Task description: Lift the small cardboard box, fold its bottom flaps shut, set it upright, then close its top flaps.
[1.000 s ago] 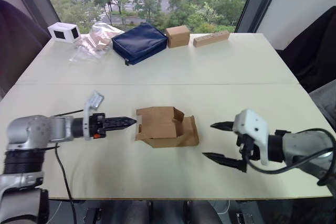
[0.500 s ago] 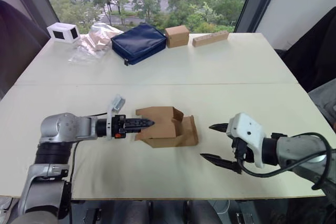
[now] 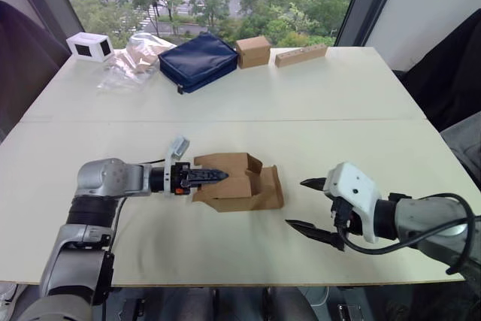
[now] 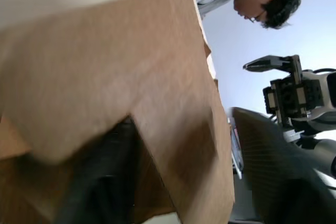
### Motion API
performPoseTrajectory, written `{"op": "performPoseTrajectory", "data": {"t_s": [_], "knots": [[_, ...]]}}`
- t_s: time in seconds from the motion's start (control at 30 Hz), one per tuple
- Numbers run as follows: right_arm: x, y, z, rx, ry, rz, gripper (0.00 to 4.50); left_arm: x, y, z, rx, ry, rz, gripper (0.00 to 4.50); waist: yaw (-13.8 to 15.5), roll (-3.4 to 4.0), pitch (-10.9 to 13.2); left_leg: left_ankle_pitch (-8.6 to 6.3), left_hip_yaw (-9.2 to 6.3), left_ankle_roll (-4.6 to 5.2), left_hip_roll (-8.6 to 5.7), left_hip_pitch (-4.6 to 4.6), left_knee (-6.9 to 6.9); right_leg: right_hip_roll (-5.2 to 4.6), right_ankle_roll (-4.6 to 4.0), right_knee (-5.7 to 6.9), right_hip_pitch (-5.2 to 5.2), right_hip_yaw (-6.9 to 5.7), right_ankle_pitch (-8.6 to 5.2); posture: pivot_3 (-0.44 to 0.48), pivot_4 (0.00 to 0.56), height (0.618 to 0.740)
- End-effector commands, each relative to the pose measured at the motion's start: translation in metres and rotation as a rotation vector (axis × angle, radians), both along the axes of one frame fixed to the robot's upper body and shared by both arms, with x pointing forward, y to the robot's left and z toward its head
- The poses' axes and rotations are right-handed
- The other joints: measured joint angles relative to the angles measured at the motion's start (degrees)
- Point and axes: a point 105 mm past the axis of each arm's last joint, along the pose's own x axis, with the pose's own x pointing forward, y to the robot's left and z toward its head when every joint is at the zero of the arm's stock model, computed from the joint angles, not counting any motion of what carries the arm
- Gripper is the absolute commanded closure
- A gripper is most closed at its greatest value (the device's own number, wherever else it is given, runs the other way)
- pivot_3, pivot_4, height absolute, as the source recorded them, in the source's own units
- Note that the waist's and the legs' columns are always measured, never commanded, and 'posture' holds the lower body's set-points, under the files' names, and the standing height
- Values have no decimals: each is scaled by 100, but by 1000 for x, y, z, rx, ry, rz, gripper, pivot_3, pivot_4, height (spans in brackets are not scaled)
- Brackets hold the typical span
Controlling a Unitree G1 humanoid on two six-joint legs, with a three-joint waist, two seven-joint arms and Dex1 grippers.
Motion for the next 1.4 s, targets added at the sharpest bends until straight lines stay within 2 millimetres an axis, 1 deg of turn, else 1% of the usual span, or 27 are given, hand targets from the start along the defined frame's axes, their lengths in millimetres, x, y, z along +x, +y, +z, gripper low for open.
{"op": "performPoseTrajectory", "data": {"t_s": [0.03, 0.1, 0.13, 0.27, 0.33, 0.37, 0.4, 0.47, 0.5, 0.53, 0.57, 0.6, 0.67, 0.73, 0.77, 0.8, 0.83, 0.87, 0.93, 1.0, 1.1, 1.23, 1.33, 1.4], "knots": [[-3, 4, 7, 12, -51, 13, 0, 5, -5, 9, -36, -27, -1, 3605, 0, 0, 0, 0, 0, 0, 0, 0, 0, 0, 0, 0, 0, 0, 0, 0, 150, 740], [-4, 4, 6, 13, -49, 13, 0, 5, -5, 7, -31, -30, -6, 4338, -4, 0, 0, 0, 0, 0, 0, 0, 0, 0, 0, 0, 0, 0, 0, 0, 150, 740], [-4, 4, 6, 13, -46, 12, 0, 4, -5, 8, -38, -29, -7, 4441, -6, 0, 0, 0, 0, 0, 0, 0, 0, 0, 0, 0, 0, 0, 0, 0, 150, 740], [-6, 3, 4, 27, -30, 7, 0, 5, -4, 11, -56, -31, 1, 4441, -2, 0, 0, 0, 0, 0, 0, 0, 0, 1, 0, 0, 0, 0, 0, 0, 150, 740], [-5, 3, 5, 57, -26, -1, 0, 8, 0, 14, -54, -58, 19, 4441, -1, 0, 0, 0, 0, 0, 0, 0, 0, 1, 0, 0, 0, 0, 0, 0, 150, 740], [-2, 3, 11, 109, -37, -12, 0, 10, 2, 20, -58, -86, 28, 4441, -1, -1, 0, 0, -1, 0, 0, 0, 0, 0, 0, 0, 0, 0, 0, 0, 150, 740], [2, 4, 20, 192, -56, -32, 0, 13, 5, 30, -69, -135, 39, 4441, -5, -1, 0, 0, -1, 0, 0, 0, 0, 0, 0, 0, 0, 0, 0, 0, 150, 740], [14, -1, 40, 347, -112, -88, 0, 16, 8, 55, -89, -260, 36, 4441, -12, -4, 1, 0, -1, 0, 4, 0, 0, 0, 0, 1, 0, 0, 0, 0, 150, 740], [22, -7, 53, 420, -157, -128, 0, 15, 9, 72, -82, -370, 12, 4441, -8, -4, 1, 1, -1, -1, 5, 0, 1, 1, 0, 1, -1, 0, 0, 0, 150, 740], [29, -11, 63, 482, -194, -160, 272, 13, 8, 84, -68, -464, -16, 4482, -25, -12, 6, 1, -1, -1, 5, 0, 1, 1, 0, 3, -1, 0, 0, 0, 150, 740], [34, -14, 70, 521, -215, -179, 629, 11, 7, 91, -57, -523, -37, 4500, -15, -12, 6, 2, 1, -4, 6, 0, 1, 1, -1, 2, -3, 1, 1, 0, 150, 740], [39, -18, 80, 587, -248, -204, 751, 10, 6, 97, -35, -587, -59, 4500, -3, -7, 3, 4, 0, -7, 6, -3, 1, 0, -2, 2, -4, 1, 1, 0, 150, 740], [49, -21, 99, 701, -307, -224, 1470, 18, -1, 112, -10, -689, -42, 4500, 12, -4, 2, 4, -1, -8, 4, -2, -3, -3, -2, -1, -2, 2, 1, 0, 150, 740], [58, -23, 115, 790, -357, -244, 2205, 18, -10, 127, -29, -763, -54, 4500, 24, 3, -2, 4, 0, -8, -5, -1, -3, -8, -2, 0, -1, 1, 1, 0, 150, 740], [62, -23, 122, 823, -375, -249, 2551, 16, -14, 133, -42, -789, -69, 4500, 18, 3, -2, 4, 0, -8, -5, -4, -2, -7, -1, -1, -3, 1, 2, 0, 150, 740], [65, -23, 128, 846, -391, -249, 3031, 14, -17, 138, -48, -818, -88, 4500, 2, 3, -2, 4, 1, -7, -8, -4, -1, -6, -1, 0, -3, 1, 2, 0, 150, 740], [68, -22, 134, 864, -411, -246, 3345, 13, -20, 144, -56, -848, -101, 4500, -7, 1, 0, 4, 2, -7, -9, -4, -1, -5, -1, 1, -3, 1, 2, 0, 150, 740], [71, -21, 140, 877, -427, -238, 3770, 13, -22, 149, -60, -871, -109, 4500, -13, 2, 0, 4, 2, -7, -9, -5, -2, -4, -1, 1, -5, 1, 2, 0, 150, 740], [76, -16, 150, 892, -453, -221, 4469, 10, -25, 157, -65, -914, -136, 4500, -36, 2, 0, 4, 3, -6, -8, -9, -2, 1, 0, 5, -13, 1, 2, 0, 150, 740], [79, -10, 156, 894, -457, -197, 4469, 9, -28, 162, -70, -942, -154, 4500, -52, 5, 0, 4, 6, -6, -4, -13, -3, 7, 0, 7, -23, 2, 2, 0, 150, 740], [80, 5, 155, 836, -431, -134, 4469, 5, -32, 169, -85, -971, -179, 4500, -50, 5, 0, 4, 6, -6, -1, -13, -4, 10, -1, 12, -25, 3, 2, 0, 150, 740], [86, 11, 155, 806, -443, -143, 4469, 1, -36, 175, -101, -999, -204, 4500, -41, 5, 0, 4, 7, -5, -1, -15, -3, 9, -1, 13, -26, 3, 2, 0, 150, 740], [84, 21, 149, 771, -421, -100, 4469, 0, -37, 178, -112, -1006, -210, 4500, -27, 5, 0, 4, 6, -5, -2, -18, -3, 9, -1, 12, -27, 3, 2, 0, 150, 740], [81, 32, 142, 743, -396, -58, 4469, -1, -38, 178, -117, -1002, -218, 4500, -33, 5, 0, 4, 6, -5, -3, -19, -2, 8, -1, 12, -28, 3, 2, 0, 150, 740]]}}
